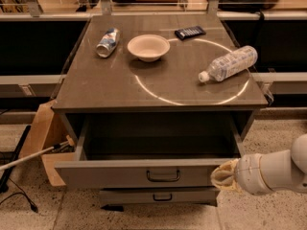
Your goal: Close top drawer
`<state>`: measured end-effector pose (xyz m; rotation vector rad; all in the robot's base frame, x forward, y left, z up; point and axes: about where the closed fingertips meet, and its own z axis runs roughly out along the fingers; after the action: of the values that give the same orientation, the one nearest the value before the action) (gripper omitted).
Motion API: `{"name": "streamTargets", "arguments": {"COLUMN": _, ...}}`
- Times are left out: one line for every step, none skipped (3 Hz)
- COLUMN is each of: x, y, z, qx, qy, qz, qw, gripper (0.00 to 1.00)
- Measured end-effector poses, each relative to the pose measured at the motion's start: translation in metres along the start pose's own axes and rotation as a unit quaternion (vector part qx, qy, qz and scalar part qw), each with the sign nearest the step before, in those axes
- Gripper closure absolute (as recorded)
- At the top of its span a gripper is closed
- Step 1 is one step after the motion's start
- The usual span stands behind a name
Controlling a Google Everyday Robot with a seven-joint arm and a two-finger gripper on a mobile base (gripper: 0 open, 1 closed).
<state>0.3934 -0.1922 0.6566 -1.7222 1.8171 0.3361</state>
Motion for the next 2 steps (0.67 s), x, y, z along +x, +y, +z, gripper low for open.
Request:
{"name": "streamTargets", "arguments": {"x": 0.008, "y": -0.025, "z": -0.004, "qx": 0.074, "qy": 0.015, "qz": 0.001, "qw": 0.9972, "gripper": 1.00}}
{"name": "streamTargets", "arguments": {"x": 0.016, "y": -0.049, "z": -0.013, "qx": 0.131, "qy": 0.028, "qz": -0.001, "qw": 0.9910, "gripper": 1.00}}
